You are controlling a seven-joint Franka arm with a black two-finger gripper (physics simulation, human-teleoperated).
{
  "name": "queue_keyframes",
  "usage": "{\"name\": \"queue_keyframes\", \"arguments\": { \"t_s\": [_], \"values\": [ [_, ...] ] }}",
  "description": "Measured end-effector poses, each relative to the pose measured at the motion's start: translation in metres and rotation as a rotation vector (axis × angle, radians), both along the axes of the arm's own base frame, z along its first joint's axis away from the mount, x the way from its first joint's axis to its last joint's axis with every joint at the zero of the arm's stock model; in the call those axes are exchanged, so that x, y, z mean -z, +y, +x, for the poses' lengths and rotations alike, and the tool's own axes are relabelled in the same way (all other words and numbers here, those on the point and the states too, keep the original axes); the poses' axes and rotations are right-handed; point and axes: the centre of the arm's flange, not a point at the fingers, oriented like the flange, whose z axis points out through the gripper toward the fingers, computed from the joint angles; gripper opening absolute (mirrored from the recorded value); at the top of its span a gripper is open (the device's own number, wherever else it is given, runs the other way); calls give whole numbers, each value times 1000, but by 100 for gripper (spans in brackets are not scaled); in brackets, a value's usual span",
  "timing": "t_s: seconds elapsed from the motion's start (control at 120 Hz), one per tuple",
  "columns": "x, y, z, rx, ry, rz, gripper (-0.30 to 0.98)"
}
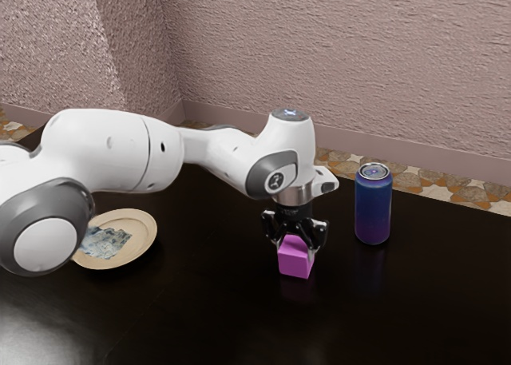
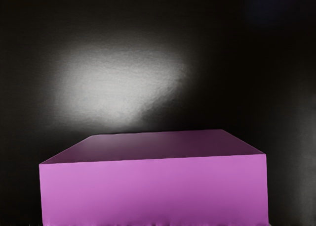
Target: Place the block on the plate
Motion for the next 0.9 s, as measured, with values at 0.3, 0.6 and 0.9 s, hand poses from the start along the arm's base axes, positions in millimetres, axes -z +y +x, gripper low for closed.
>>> {"name": "queue_keyframes", "arguments": {
  "t_s": [0.3,0.6,0.9],
  "values": [
    [-41,37,9,-36,-43,9,43],
    [-66,118,23,-120,-45,46,42],
    [-85,216,23,-215,-36,67,43]
  ]
}}
